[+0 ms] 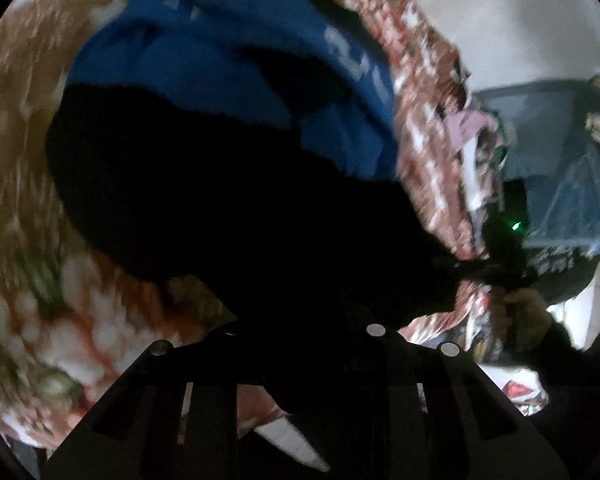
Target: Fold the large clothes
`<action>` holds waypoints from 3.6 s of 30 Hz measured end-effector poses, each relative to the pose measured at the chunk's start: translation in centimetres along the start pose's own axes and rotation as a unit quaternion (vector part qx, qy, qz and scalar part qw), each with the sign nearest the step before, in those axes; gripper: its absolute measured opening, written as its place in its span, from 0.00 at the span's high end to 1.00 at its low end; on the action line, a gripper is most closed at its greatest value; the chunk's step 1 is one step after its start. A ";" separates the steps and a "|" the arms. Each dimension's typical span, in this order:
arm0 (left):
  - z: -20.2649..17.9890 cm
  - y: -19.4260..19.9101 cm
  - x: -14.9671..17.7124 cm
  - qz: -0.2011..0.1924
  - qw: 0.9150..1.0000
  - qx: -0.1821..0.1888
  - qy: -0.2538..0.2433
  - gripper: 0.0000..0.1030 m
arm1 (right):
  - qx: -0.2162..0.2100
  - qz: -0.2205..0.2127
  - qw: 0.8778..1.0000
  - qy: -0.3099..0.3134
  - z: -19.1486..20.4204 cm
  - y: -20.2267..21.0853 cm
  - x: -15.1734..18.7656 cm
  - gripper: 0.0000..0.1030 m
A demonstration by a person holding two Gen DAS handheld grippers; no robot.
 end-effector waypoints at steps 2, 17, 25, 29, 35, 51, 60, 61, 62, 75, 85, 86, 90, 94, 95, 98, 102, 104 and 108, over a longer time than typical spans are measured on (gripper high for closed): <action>-0.6 1.0 -1.9 -0.013 1.000 0.008 -0.009 0.79 | 0.001 -0.016 1.000 0.017 1.3 0.8 -1.9 0.95; -4.7 4.6 -20.6 -0.097 0.988 -0.033 -0.119 0.79 | 0.048 -0.127 0.984 0.119 8.8 5.4 -18.7 0.95; -4.0 3.4 -24.5 -0.087 0.987 -0.039 -0.127 0.79 | 0.051 -0.120 0.983 0.126 9.3 5.1 -21.9 0.95; -3.7 3.2 -26.3 -0.088 0.987 -0.039 -0.127 0.79 | 0.051 -0.125 0.983 0.126 9.8 5.2 -24.1 0.95; -3.0 3.4 -31.4 -0.102 0.986 -0.041 -0.128 0.79 | 0.042 -0.140 0.983 0.115 10.1 5.1 -30.1 0.95; 10.3 -4.6 -43.4 -0.019 0.995 -0.025 0.093 0.69 | -0.009 -0.064 0.998 0.018 6.0 -2.3 -45.2 0.90; 8.4 -3.7 -45.7 0.022 0.990 0.021 0.140 0.37 | -0.021 -0.052 0.997 0.045 9.0 1.5 -46.1 0.27; 8.1 -3.4 -46.1 0.021 0.990 0.018 0.140 0.34 | -0.010 -0.052 0.997 0.051 9.2 1.8 -46.2 0.27; 7.7 -2.9 -46.5 0.016 0.990 0.018 0.139 0.31 | -0.005 -0.053 0.997 0.051 9.2 2.2 -46.3 0.27; 5.1 -0.2 -46.4 -0.010 0.997 -0.022 0.071 0.25 | 0.024 -0.108 0.992 0.061 9.9 2.9 -43.8 0.17; 2.4 -2.0 -42.2 -0.021 0.996 -0.085 -0.016 0.14 | 0.058 -0.121 0.982 0.130 15.0 -2.4 -37.1 0.17; 2.3 -2.1 -42.1 -0.034 0.993 -0.108 -0.034 0.13 | 0.062 -0.123 0.982 0.131 15.0 -2.9 -37.0 0.17; 0.9 -4.3 -41.3 -0.095 0.950 -0.241 -0.172 0.08 | 0.132 -0.139 0.968 0.162 14.7 -5.6 -37.7 0.17; 0.1 -9.7 -39.2 -0.065 0.907 -0.302 -0.287 0.07 | 0.234 -0.160 0.935 0.213 13.7 -7.7 -38.8 0.17; 0.4 -10.8 -38.9 -0.059 0.896 -0.318 -0.306 0.07 | 0.262 -0.166 0.925 0.221 13.2 -8.1 -39.3 0.14; 1.9 -12.8 -40.5 -0.062 0.874 -0.356 -0.324 0.04 | 0.288 -0.181 0.915 0.219 11.8 -8.2 -41.4 0.10; 4.3 -11.6 -43.9 -0.090 0.893 -0.349 -0.271 0.04 | 0.308 -0.193 0.904 0.223 10.9 -7.3 -43.6 0.07; 5.4 -10.4 -45.3 -0.102 0.896 -0.357 -0.245 0.04 | 0.308 -0.190 0.904 0.229 10.8 -6.6 -43.9 0.06; 5.2 -7.4 -45.6 -0.111 0.896 -0.363 -0.231 0.05 | 0.274 -0.211 0.914 0.211 12.0 -2.5 -42.1 0.06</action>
Point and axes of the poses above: each gripper's, at about its wrist camera, not at the fingertips, and y roughly against the way its jaws point, z to its left, x to its underside, the point moved 8 cm from there along -y, roughly the way its jaws point, and after that the axes turned 2 degrees about -z, right-handed, at the moved point
